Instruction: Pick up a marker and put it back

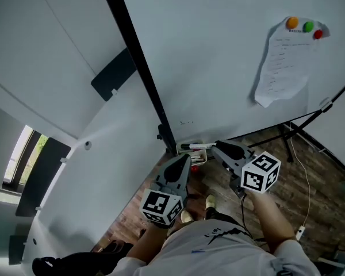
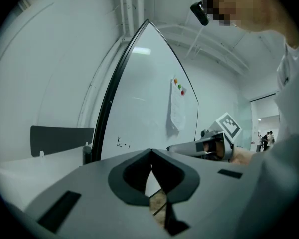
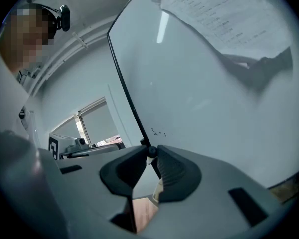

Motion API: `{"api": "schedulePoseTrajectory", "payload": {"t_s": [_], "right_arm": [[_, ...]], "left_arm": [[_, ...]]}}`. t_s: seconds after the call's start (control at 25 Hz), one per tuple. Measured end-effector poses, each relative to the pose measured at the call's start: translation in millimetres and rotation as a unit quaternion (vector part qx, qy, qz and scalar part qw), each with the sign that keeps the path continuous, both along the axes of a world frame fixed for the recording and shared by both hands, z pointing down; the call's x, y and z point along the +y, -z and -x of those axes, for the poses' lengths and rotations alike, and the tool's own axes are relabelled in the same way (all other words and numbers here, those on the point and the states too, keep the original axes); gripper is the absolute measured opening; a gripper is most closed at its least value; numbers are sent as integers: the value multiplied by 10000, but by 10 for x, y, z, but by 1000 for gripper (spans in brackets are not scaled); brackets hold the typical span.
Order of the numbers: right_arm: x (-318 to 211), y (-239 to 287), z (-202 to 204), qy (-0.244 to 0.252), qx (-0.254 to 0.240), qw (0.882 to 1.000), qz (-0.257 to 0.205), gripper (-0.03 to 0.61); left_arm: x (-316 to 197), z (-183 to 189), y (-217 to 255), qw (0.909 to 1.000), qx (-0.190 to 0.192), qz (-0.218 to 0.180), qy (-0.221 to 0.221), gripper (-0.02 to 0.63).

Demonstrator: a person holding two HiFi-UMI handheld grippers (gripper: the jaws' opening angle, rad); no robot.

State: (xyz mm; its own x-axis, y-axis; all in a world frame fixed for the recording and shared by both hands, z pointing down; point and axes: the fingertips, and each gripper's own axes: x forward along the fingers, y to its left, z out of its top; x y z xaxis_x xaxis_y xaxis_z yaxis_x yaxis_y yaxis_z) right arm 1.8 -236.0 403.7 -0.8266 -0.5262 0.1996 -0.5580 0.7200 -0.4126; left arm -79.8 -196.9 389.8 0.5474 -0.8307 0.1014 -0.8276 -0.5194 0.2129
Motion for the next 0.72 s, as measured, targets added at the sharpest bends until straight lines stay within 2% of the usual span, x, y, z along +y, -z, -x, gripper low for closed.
{"api": "schedulePoseTrajectory", "payload": {"t_s": [0.32, 0.72], "right_arm": [[86, 397, -86, -107, -79, 9993, -354, 77], [134, 529, -118, -150, -95, 9988, -460, 77]], "left_arm": [[62, -65, 413, 9990, 131, -396, -158, 12], [110, -105, 488, 9987, 87, -467, -198, 11]]}}
